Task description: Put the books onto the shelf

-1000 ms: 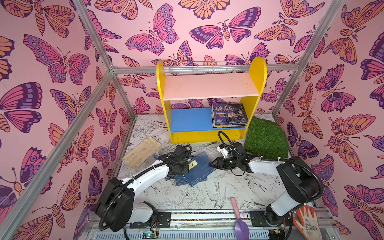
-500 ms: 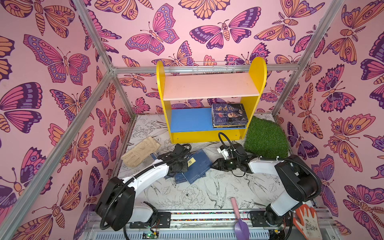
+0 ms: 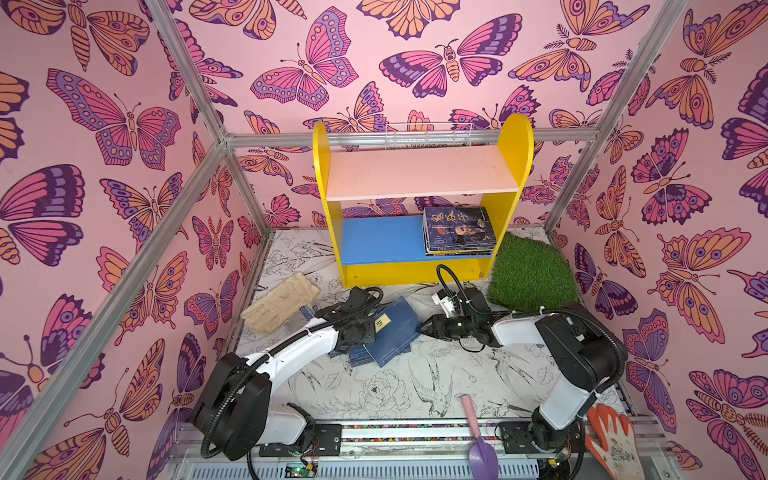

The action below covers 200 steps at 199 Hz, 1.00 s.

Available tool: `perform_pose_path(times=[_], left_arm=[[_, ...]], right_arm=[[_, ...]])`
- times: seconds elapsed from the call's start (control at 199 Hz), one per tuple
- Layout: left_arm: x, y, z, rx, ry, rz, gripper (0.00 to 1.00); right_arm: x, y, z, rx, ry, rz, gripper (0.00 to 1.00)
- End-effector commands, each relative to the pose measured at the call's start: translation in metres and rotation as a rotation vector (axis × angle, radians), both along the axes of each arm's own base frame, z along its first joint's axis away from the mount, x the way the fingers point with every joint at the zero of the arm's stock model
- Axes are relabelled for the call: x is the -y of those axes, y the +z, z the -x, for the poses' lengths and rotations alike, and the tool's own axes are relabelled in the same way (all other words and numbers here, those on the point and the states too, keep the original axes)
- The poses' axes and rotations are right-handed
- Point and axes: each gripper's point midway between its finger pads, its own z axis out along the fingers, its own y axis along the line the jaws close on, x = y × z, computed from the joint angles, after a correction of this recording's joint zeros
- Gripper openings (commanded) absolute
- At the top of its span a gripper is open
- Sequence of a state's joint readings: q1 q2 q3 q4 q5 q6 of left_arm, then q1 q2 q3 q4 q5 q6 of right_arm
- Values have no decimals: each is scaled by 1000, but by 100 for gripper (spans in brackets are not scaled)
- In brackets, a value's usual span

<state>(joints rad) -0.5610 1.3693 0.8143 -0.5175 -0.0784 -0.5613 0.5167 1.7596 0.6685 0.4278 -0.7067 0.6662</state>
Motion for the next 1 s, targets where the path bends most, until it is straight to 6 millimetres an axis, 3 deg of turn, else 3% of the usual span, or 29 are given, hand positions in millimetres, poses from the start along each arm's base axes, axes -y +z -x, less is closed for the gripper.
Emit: perform_pose_path(times=[0.0, 0.216, 0.427, 0.492, 0.577, 0.703, 0.753, 0.773, 0.999], left_arm=[[-21, -13, 5, -36, 9, -102, 0], [-16, -16, 4, -54, 0, -77, 0], [-15, -11, -7, -39, 33, -37, 1], [-16, -6, -11, -23, 47, -23, 8], [-22, 1, -17, 2, 88, -6, 28], [-45, 8, -20, 37, 208, 3, 56], [-57, 8, -19, 43, 267, 10, 59], [-62, 8, -18, 44, 292, 13, 60], [-106, 5, -2, 56, 512, 37, 67]], right_arm=[[-7, 11, -18, 67, -15, -30, 51], [-17, 30, -18, 83, -7, -151, 41], [-19, 44, -6, 65, 5, -240, 13], [-16, 44, -2, 72, 3, -228, 6], [-10, 44, 2, 90, -2, -193, 0], [0, 51, 6, 119, -14, -148, 0], [5, 52, 9, 119, -20, -129, 0], [6, 64, 9, 147, -20, -138, 0], [14, 112, 14, 237, -30, -156, 0]])
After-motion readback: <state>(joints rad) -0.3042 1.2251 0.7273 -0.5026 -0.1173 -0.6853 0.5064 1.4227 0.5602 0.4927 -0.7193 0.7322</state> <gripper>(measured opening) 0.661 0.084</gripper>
